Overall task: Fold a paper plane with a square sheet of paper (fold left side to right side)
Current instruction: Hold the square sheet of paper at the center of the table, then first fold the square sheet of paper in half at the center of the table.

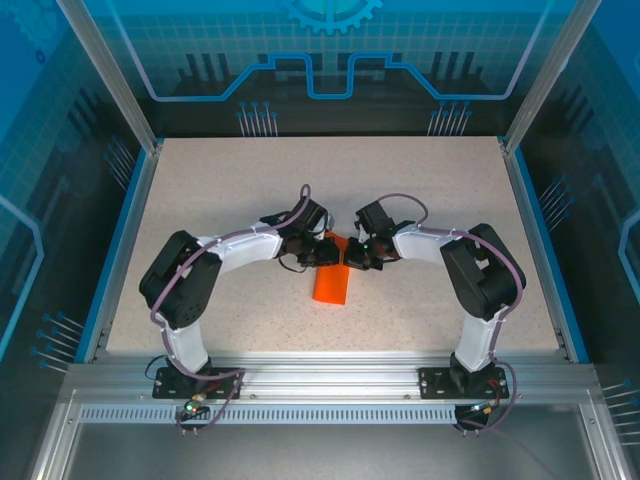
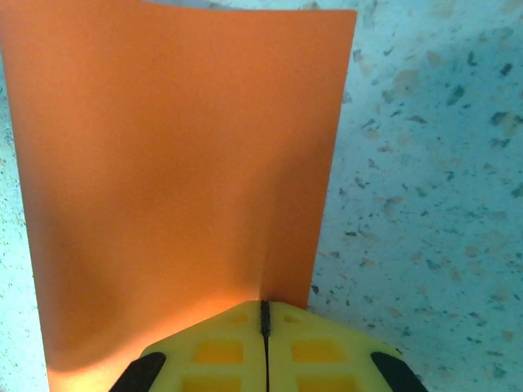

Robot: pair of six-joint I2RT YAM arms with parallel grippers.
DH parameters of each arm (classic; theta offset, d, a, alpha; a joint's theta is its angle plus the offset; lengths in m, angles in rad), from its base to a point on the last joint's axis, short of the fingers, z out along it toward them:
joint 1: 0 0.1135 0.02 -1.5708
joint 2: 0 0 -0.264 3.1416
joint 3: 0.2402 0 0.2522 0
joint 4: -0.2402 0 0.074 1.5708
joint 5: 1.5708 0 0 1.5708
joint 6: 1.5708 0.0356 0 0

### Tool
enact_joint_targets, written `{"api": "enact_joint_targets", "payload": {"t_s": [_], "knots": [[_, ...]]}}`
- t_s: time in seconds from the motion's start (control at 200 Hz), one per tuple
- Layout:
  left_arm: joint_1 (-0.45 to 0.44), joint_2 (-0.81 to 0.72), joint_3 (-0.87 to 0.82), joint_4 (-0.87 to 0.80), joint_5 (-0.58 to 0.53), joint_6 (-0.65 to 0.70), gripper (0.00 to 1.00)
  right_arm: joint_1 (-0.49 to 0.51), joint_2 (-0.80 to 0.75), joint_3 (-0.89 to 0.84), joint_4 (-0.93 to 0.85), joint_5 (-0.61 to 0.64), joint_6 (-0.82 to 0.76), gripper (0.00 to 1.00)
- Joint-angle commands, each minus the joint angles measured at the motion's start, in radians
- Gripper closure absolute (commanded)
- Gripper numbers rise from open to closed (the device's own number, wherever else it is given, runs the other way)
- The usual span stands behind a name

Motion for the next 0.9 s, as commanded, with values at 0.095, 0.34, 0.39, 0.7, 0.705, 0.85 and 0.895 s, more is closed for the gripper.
{"api": "enact_joint_targets", "payload": {"t_s": [0.095,0.34,0.39,0.7,0.705,0.85,0.895], "knots": [[0.036,0.050,-0.033,0.039,0.038,-0.020,0.88,0.015,0.063,-0.012,-0.109,0.038,0.005,0.93],[0.081,0.063,-0.116,0.118,0.075,-0.044,0.90,0.015,0.075,-0.002,-0.149,0.065,-0.003,0.94],[0.089,0.067,-0.131,0.130,0.078,-0.046,0.90,0.015,0.078,-0.002,-0.152,0.066,-0.003,0.93],[0.138,0.048,-0.186,0.143,0.093,-0.039,0.90,0.015,0.101,0.012,-0.192,0.079,-0.004,0.94],[0.138,0.047,-0.187,0.143,0.094,-0.039,0.90,0.015,0.101,0.012,-0.193,0.079,-0.005,0.94],[0.164,0.020,-0.222,0.137,0.102,-0.029,0.89,0.011,0.103,0.011,-0.196,0.084,-0.002,0.94],[0.173,0.009,-0.232,0.133,0.103,-0.025,0.89,0.008,0.102,0.008,-0.196,0.085,-0.001,0.94]]}}
